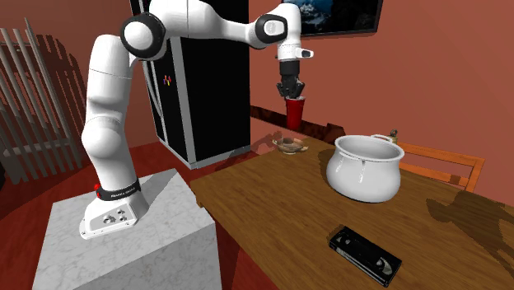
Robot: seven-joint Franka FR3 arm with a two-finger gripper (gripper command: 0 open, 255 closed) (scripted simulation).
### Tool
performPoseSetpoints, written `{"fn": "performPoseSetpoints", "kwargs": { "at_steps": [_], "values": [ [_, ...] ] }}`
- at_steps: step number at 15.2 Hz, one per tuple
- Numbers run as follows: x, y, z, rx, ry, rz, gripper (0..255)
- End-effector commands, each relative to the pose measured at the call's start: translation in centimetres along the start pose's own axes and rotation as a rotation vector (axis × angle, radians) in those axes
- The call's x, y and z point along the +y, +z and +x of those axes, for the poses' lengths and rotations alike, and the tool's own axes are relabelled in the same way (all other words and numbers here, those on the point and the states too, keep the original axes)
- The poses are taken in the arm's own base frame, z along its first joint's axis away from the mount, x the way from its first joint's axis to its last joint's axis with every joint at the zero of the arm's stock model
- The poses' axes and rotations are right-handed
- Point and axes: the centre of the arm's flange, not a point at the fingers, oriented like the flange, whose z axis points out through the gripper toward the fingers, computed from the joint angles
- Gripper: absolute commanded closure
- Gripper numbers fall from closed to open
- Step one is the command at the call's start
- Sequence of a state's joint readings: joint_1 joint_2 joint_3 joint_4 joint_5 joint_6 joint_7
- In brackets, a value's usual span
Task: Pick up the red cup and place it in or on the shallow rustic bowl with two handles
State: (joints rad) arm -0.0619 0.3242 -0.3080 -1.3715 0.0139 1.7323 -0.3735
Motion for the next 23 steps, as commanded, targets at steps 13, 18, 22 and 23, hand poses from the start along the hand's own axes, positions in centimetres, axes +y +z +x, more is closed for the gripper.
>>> {"fn": "performPoseSetpoints", "kwargs": {
  "at_steps": [13,18,22,23],
  "values": [
    [-10.5,-0.3,8.3,0.000,0.001,0.000,255],
    [-10.7,2.3,8.3,0.000,0.001,0.000,255],
    [-10.9,4.4,8.3,0.000,0.001,0.000,255],
    [-11.0,4.9,8.3,0.000,0.001,0.000,255]
  ]
}}
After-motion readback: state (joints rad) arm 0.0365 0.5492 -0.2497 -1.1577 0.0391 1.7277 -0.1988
